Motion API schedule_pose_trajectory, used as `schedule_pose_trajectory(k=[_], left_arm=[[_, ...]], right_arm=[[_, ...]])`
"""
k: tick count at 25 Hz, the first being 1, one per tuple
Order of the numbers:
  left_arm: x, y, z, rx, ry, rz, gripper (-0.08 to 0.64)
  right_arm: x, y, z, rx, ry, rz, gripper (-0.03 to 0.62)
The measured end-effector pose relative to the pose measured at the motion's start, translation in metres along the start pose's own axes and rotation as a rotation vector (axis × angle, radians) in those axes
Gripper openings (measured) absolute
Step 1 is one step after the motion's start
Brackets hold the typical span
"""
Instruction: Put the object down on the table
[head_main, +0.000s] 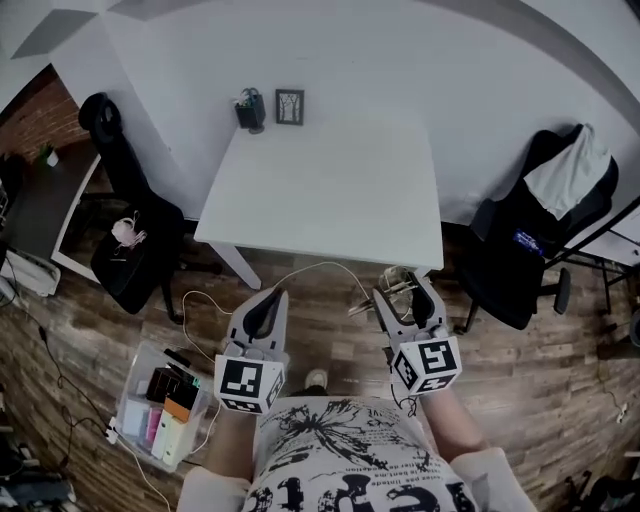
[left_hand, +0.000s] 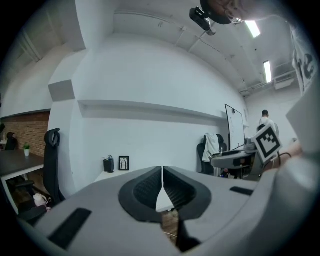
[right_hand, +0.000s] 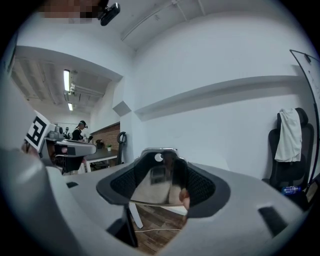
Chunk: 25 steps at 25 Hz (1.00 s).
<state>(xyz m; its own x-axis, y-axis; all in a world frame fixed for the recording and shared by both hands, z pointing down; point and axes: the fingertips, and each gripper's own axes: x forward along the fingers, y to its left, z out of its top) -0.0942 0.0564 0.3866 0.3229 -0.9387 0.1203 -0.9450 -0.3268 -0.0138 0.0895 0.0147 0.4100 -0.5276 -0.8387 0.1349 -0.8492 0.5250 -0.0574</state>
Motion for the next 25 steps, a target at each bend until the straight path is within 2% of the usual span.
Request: schedule_pose_trajectory(k=[5,12,18,25], left_arm=[[0.034,0.045,-0.003,-0.001,0.013,-0.037,0.012],[0.085,0.066,-0.017,-0.023,0.046,-0.08,0.012],[0.15,0.087,-0.024,-0.016,0.067,-0.079,0.012],[0.251,0.117,-0.014,-0.014,0.083,-0.067,0.012]], right_arm=[[0.05,0.005,-0.003,0.022,0.023,-0.045,0.281],[0.104,-0.019,-0.017,0.039,0.086,-0.087,0.281],[0.168,-0.061,-0.029,0.045,0.137,-0.092,0.281],[0.259,-0.126,-0.023,0.062,0.178,-0.08,0.281]])
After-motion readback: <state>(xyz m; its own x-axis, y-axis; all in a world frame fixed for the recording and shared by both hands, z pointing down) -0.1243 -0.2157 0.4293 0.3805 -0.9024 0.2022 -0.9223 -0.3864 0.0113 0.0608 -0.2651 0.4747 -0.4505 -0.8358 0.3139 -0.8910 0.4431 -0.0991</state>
